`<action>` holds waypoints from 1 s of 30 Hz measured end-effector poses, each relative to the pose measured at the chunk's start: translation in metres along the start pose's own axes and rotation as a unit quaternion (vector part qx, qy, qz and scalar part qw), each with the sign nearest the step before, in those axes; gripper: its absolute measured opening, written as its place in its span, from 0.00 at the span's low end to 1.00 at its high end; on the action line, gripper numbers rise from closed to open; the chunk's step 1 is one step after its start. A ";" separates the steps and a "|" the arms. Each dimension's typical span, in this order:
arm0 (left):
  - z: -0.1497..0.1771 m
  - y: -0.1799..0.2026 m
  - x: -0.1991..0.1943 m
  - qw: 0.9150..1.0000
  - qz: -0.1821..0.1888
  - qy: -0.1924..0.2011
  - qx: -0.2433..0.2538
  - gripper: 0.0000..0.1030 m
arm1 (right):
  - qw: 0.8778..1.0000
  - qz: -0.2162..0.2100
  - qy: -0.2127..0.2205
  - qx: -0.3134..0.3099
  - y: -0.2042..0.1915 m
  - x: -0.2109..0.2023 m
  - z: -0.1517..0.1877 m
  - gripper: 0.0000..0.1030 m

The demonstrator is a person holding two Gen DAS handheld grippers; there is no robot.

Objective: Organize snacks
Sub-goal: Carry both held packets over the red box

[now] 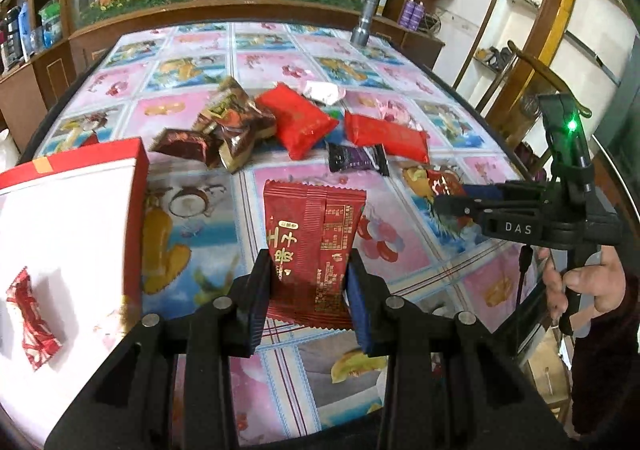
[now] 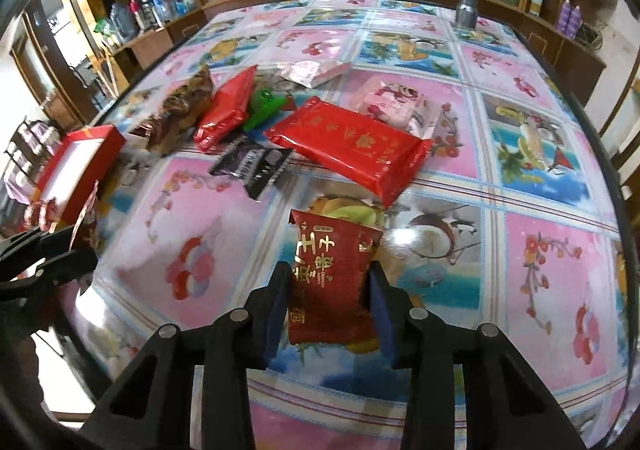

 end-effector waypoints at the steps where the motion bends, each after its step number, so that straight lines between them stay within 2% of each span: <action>1: -0.001 0.000 -0.004 1.000 -0.001 0.005 0.000 0.32 | 1.000 -0.006 0.002 0.002 -0.001 -0.003 0.000 0.36; 11: 0.001 -0.009 -0.046 0.999 -0.005 0.047 -0.021 0.32 | 0.997 -0.067 0.045 -0.010 -0.028 -0.039 -0.015 0.34; 17: 0.006 -0.026 -0.086 0.995 -0.038 0.081 -0.040 0.32 | 0.990 -0.121 0.061 -0.035 -0.067 -0.055 -0.030 0.34; 20: 0.011 -0.042 -0.106 0.991 -0.077 0.097 -0.045 0.32 | 0.984 -0.150 0.068 -0.064 -0.102 -0.060 -0.040 0.34; 23: 0.019 -0.067 -0.122 0.987 -0.103 0.105 -0.071 0.32 | 0.977 -0.178 0.073 -0.088 -0.139 -0.062 -0.048 0.34; 30: 0.046 -0.118 -0.145 0.975 -0.150 0.111 -0.125 0.32 | 0.961 -0.224 0.064 -0.150 -0.237 -0.055 -0.055 0.34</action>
Point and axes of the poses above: each gripper's, at about its wrist camera, not at the fingertips, and x roughly the way its jaws point, y to its right, z to its underside, the point moved 1 cm from there along x, roughly the way its jaws point, and after that the axes turned 7 degrees about z, right-handed, at the moved point
